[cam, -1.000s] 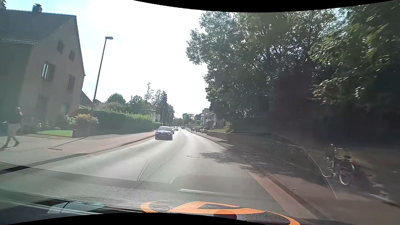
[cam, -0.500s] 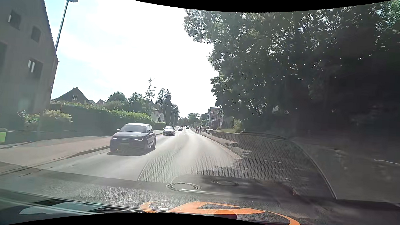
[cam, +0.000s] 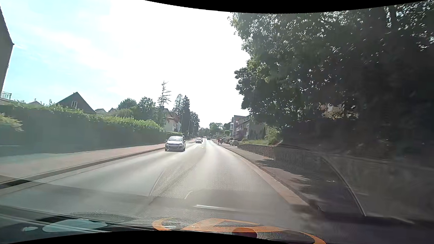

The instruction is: Follow the waypoints while adhering to traffic rules and regulations

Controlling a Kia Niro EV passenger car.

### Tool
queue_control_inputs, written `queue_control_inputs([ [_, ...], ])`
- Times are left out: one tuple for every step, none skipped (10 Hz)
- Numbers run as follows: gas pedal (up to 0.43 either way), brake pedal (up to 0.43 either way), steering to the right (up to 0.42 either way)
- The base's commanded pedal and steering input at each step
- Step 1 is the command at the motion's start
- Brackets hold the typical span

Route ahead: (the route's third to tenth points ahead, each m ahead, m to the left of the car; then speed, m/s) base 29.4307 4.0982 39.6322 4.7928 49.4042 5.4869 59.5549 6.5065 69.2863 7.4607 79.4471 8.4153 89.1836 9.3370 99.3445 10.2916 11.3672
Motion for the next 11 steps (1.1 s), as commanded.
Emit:
queue_control_inputs([
  [0.098, 0.0, -0.016],
  [0.098, 0.0, -0.016],
  [0.098, 0.0, -0.016],
  [0.098, 0.0, -0.013],
  [0.098, 0.0, -0.011],
  [0.098, 0.0, -0.01],
  [0.098, 0.0, -0.011],
  [0.098, 0.0, -0.011],
  [0.098, 0.0, -0.011],
  [0.098, 0.0, -0.011],
  [0.098, 0.0, -0.012],
])
